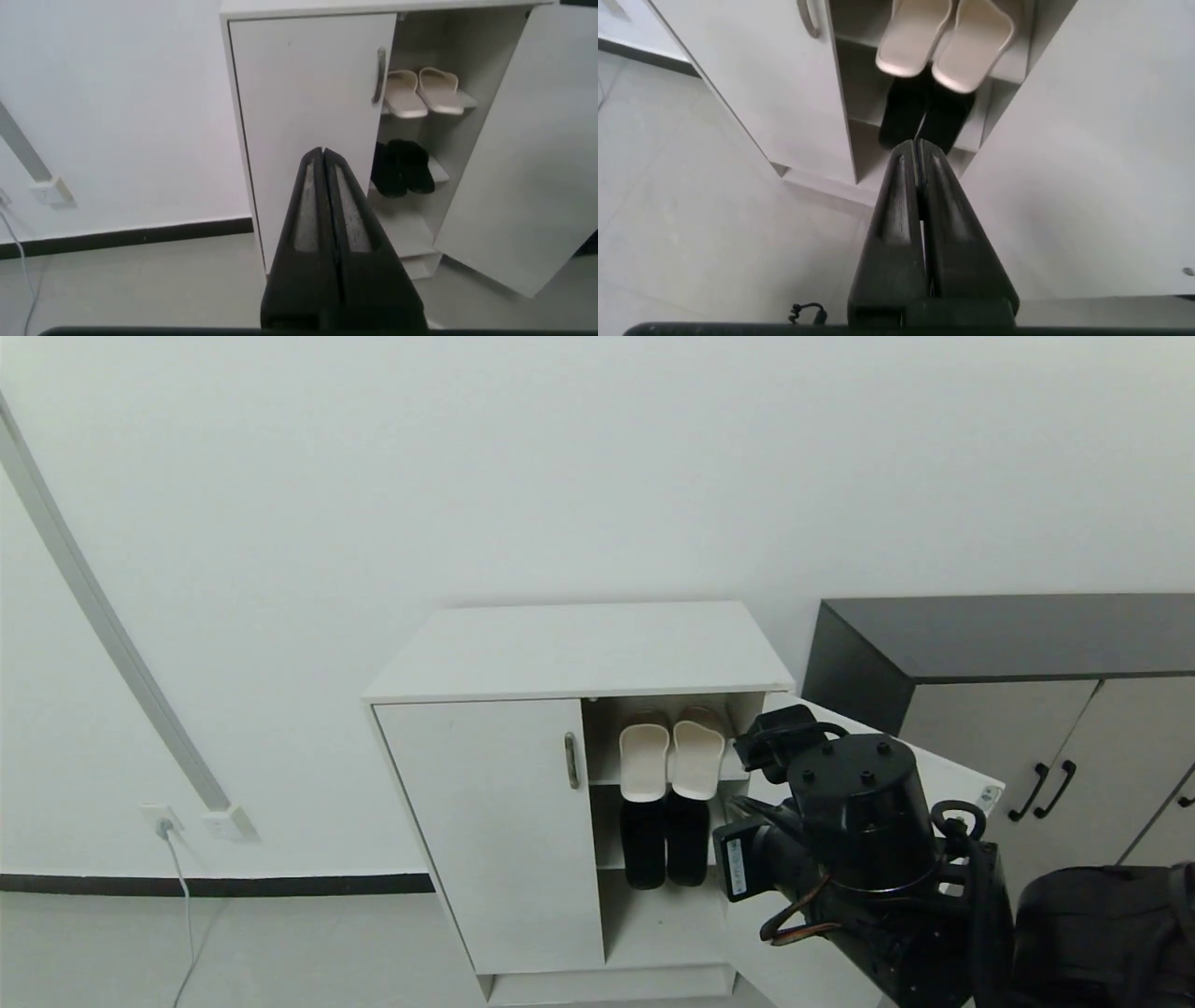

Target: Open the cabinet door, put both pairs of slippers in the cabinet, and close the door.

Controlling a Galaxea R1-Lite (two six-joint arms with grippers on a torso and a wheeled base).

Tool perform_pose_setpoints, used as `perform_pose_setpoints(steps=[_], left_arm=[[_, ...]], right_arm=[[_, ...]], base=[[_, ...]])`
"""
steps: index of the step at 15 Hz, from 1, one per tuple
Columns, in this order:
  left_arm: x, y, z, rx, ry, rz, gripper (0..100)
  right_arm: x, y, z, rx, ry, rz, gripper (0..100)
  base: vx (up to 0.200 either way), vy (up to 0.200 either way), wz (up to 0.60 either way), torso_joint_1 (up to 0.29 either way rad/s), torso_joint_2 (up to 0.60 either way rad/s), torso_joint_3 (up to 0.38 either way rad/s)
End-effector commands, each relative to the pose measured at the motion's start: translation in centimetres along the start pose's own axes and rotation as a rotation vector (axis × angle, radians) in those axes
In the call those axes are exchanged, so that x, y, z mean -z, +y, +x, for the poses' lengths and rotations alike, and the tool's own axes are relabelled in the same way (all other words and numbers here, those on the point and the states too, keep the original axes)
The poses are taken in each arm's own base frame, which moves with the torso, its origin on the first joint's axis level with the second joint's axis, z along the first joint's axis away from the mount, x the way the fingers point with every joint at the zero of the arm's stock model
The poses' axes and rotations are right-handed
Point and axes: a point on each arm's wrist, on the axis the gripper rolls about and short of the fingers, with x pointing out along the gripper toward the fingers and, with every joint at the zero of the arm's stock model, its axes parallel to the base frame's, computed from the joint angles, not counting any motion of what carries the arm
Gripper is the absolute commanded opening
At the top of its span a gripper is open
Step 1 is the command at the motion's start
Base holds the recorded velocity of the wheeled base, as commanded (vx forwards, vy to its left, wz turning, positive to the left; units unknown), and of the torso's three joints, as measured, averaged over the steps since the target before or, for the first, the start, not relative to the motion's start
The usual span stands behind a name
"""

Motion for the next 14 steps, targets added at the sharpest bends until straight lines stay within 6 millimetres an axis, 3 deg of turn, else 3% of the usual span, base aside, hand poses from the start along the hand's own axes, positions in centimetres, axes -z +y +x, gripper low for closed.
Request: perform_pose_setpoints(steps=[1,5,10,14], left_arm=[[0.0,0.0,0.0,-0.020,0.000,-0.010,0],[0.0,0.1,0.0,-0.037,-0.001,-0.032,0],[0.0,0.1,0.0,-0.034,-0.001,-0.032,0],[0.0,0.1,0.0,-0.034,0.000,-0.030,0]], right_arm=[[0.3,-0.1,-0.8,-0.003,0.003,-0.008,0],[0.2,0.3,0.8,-0.029,0.013,-0.009,0],[-0.5,-0.2,0.6,-0.019,-0.010,0.008,0],[-0.3,-0.7,0.0,-0.017,-0.006,-0.009,0]], base=[[0.000,0.000,0.00,0.246,-0.57,-0.330],[0.000,0.000,0.00,0.267,-0.60,-0.339],[0.000,0.000,0.00,0.197,-0.44,-0.245],[0.000,0.000,0.00,0.033,-0.08,-0.037]])
